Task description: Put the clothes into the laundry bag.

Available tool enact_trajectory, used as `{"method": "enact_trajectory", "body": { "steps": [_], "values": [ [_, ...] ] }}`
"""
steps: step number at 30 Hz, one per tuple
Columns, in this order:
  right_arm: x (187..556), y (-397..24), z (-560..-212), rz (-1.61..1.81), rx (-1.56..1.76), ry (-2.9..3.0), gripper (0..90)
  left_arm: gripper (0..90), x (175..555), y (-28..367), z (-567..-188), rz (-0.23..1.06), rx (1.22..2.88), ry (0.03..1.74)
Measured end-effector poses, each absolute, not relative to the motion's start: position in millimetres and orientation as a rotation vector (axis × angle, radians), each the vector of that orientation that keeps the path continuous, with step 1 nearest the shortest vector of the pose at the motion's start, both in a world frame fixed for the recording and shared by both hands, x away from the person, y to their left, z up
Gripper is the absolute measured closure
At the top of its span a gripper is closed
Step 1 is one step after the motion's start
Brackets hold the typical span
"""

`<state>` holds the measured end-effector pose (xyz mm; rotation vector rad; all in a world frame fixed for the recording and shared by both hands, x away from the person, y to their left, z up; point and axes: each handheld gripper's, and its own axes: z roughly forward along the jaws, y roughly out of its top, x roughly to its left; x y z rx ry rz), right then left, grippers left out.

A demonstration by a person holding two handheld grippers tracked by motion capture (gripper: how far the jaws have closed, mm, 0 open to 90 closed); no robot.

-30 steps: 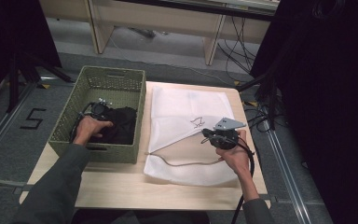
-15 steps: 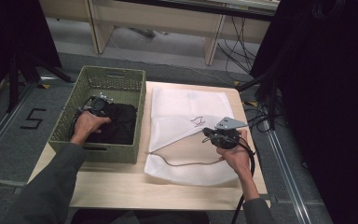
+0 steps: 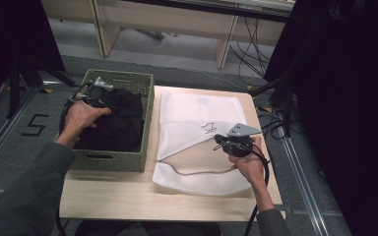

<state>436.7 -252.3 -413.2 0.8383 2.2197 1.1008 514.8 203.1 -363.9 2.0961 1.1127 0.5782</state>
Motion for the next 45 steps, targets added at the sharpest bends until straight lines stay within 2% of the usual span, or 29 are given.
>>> {"method": "enact_trajectory", "body": {
  "steps": [12, 21, 28, 33, 45],
  "values": [
    [435, -252, -412, 1.093, 0.86, 2.245, 87.7, 64.4, 485, 205, -296, 0.636, 2.095, 0.998],
    [436, -252, -412, 1.095, 0.863, 2.239, 87.7, 64.3, 467, 203, -264, 0.614, 2.057, 0.938],
    [436, -252, -412, 1.103, 0.863, 2.22, 87.7, 64.2, 443, 195, -235, 0.543, 2.024, 0.903],
    [436, -251, -411, 1.098, 0.864, 2.228, 87.7, 64.2, 422, 183, -215, 0.507, 2.019, 0.807],
    [436, -251, -412, 1.096, 0.87, 2.232, 87.7, 64.3, 383, 125, -208, 0.322, 1.961, 0.632]
  ]
}}
